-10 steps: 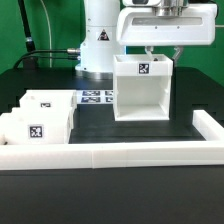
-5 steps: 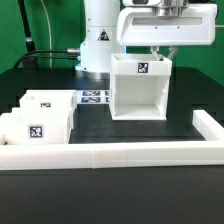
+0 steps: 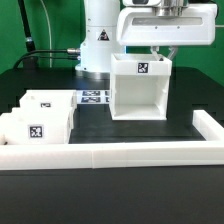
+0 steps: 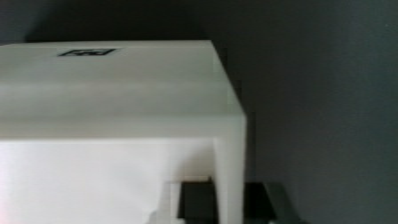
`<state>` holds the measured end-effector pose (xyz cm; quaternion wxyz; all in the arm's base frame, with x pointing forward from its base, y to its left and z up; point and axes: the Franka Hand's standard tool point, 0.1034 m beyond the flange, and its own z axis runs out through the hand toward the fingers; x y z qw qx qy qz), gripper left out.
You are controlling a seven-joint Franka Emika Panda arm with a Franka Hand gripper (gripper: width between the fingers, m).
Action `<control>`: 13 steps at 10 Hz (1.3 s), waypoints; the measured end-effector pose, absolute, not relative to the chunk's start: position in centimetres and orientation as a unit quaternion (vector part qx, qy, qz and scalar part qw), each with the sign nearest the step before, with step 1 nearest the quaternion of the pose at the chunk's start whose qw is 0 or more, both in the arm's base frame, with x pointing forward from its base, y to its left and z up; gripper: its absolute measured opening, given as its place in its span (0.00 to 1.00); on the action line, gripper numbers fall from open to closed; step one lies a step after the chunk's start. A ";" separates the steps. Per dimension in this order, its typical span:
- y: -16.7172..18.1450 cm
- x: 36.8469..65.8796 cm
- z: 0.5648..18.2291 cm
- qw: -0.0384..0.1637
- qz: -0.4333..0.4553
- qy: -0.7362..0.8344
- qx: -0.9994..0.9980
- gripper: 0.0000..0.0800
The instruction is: Assemble drawer
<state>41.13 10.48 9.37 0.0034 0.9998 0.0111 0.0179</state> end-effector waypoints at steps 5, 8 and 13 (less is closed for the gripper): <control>8.8 48.6 9.5 -0.009 0.047 0.037 0.998 0.05; 9.1 52.2 9.5 -0.016 0.064 0.030 0.997 0.05; 9.4 53.3 9.6 -0.022 0.087 0.043 0.995 0.05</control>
Offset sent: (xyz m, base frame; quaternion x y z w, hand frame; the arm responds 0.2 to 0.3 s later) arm 0.0576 -0.0195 -0.0061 0.0117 -0.0005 -0.0115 0.9999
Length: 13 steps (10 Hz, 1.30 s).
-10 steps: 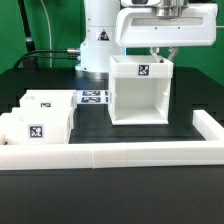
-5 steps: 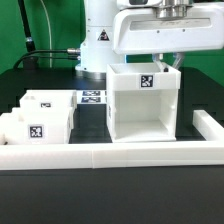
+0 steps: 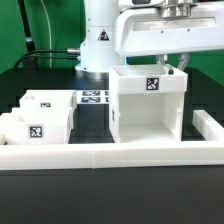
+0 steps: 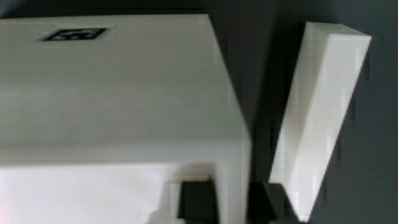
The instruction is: Assemble drawer
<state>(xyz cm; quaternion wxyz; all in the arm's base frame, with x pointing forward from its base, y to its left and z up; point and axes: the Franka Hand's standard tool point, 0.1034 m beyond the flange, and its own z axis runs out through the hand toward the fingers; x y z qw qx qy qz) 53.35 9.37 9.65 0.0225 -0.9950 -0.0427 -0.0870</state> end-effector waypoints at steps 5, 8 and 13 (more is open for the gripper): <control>9.8 54.0 9.9 0.053 -0.090 0.132 -0.986 0.05; 9.4 56.0 10.4 0.071 -0.098 0.229 -0.966 0.05; 10.0 56.5 11.0 0.102 -0.099 0.344 -0.928 0.05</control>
Offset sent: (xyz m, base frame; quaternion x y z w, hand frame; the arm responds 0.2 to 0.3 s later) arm 0.0000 0.0000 0.0000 0.0000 0.0000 0.1938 0.9810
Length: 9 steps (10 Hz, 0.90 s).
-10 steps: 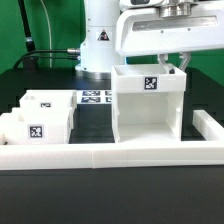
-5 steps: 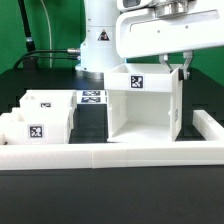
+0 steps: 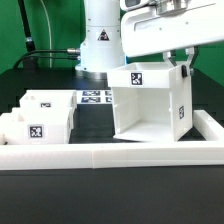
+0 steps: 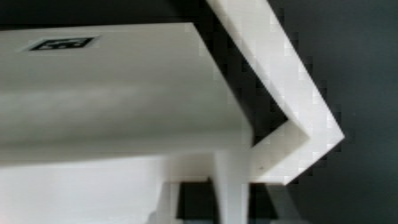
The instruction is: Assemble drawer
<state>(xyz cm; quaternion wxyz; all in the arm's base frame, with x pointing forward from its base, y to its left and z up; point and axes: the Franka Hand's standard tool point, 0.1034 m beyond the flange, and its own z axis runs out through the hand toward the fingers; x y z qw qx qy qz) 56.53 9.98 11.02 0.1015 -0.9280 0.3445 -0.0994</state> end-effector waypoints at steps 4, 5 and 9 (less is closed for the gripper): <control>9.5 57.1 11.4 0.140 -0.090 0.559 -0.812 0.06; 9.1 57.3 11.5 0.146 -0.089 0.591 -0.788 0.06; 9.3 57.4 11.8 0.169 -0.069 0.674 -0.716 0.06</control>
Offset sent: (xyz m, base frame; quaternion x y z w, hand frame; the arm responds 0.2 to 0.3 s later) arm -0.0110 -0.0175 -0.0177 -0.0815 0.0160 0.2902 0.9533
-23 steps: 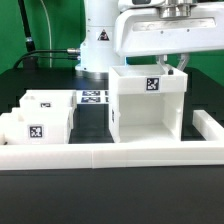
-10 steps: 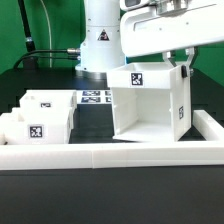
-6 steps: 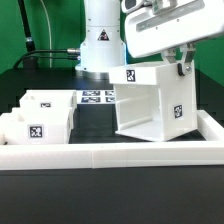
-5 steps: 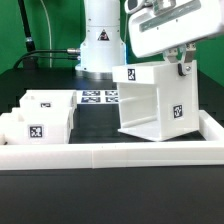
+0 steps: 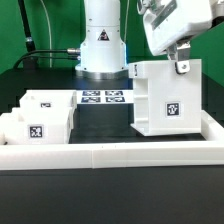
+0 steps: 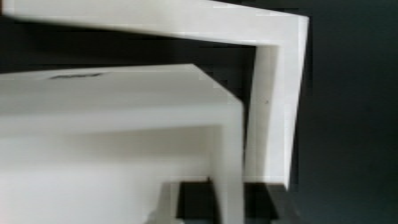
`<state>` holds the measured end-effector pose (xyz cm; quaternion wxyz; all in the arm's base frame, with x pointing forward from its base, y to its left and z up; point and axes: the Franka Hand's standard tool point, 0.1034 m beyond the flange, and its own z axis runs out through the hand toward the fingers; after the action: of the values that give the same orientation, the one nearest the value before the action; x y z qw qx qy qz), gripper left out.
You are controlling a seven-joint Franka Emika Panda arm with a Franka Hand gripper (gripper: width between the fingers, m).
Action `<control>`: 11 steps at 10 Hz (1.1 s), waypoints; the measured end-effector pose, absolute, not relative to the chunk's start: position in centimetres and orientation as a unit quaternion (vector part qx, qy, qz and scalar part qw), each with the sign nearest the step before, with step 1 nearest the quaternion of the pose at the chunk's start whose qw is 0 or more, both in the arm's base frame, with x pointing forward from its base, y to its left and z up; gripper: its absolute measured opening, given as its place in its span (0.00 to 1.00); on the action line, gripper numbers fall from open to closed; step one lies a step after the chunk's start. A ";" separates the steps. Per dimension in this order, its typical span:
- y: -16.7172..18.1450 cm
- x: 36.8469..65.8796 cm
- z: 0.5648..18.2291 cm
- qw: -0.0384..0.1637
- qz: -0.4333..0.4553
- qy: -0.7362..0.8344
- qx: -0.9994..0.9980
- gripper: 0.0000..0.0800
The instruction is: Assemble drawer
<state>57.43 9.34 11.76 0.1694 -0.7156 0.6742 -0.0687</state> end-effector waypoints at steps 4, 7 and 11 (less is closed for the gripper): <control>9.5 58.8 11.4 0.176 -0.072 0.676 -0.711 0.06; 11.2 61.2 11.7 0.190 -0.075 0.677 -0.707 0.06; 11.1 62.7 11.5 0.186 -0.073 0.685 -0.701 0.07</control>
Offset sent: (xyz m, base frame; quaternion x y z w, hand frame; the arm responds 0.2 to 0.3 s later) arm 0.0283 0.0057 -0.0186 0.0323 0.0049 0.0305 0.9990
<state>62.74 11.12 11.49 0.1859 -0.7008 0.6848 -0.0729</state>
